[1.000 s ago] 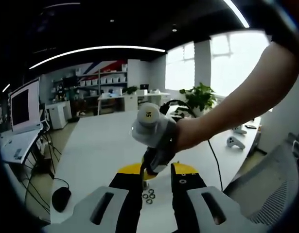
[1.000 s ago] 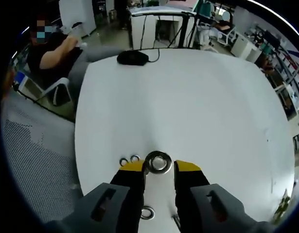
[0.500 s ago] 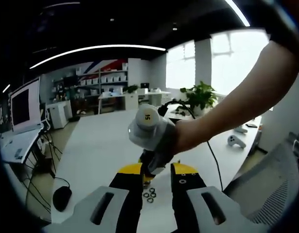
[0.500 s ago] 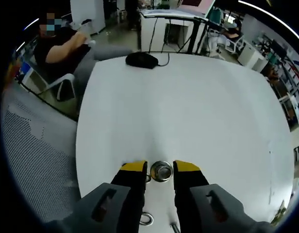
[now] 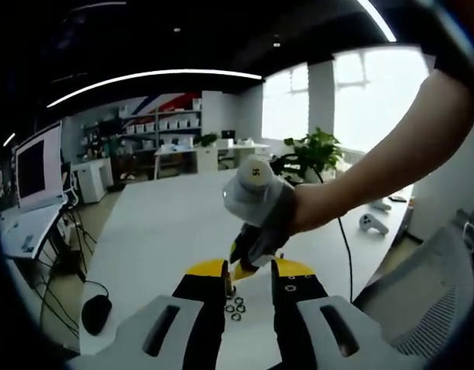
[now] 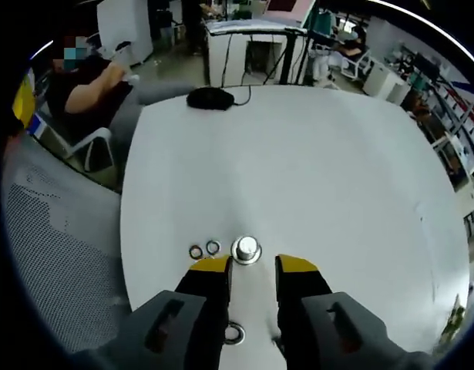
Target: Place the washer onto the threaded stud by aligning its center hole with the stud, sliding it down to the base, and recovering from edge contact or off-axis alignment until the washer reaches the visible bottom stop.
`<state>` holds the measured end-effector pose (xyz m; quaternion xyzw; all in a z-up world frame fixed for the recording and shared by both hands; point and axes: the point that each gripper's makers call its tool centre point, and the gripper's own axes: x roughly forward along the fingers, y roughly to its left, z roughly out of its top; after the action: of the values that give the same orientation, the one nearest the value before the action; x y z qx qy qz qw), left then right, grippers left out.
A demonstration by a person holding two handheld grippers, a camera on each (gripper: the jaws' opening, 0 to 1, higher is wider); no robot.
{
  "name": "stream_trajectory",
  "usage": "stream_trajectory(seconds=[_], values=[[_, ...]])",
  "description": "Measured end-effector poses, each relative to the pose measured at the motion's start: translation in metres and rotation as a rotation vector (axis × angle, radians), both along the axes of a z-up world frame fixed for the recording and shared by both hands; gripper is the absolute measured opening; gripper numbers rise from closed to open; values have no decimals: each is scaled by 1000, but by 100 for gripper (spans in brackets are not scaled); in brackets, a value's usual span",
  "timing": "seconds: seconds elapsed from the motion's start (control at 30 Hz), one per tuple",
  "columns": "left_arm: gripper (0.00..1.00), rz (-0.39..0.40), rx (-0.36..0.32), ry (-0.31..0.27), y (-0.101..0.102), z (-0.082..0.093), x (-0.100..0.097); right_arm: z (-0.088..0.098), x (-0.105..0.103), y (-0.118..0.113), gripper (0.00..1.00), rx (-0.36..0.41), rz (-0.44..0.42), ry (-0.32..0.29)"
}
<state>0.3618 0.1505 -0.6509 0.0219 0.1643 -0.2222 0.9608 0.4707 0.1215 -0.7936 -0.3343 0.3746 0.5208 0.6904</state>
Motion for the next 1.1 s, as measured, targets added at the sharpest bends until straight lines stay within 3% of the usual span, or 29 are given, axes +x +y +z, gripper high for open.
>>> stream_trajectory(seconds=[0.43,1.1], values=[[23,-17,-4,-10,-5,3,-1,-2,-14,-37,24,9,-92,9],[23,-18,-14,-18,-5,5,-2,-20,-38,-62,26,13,-156,42]])
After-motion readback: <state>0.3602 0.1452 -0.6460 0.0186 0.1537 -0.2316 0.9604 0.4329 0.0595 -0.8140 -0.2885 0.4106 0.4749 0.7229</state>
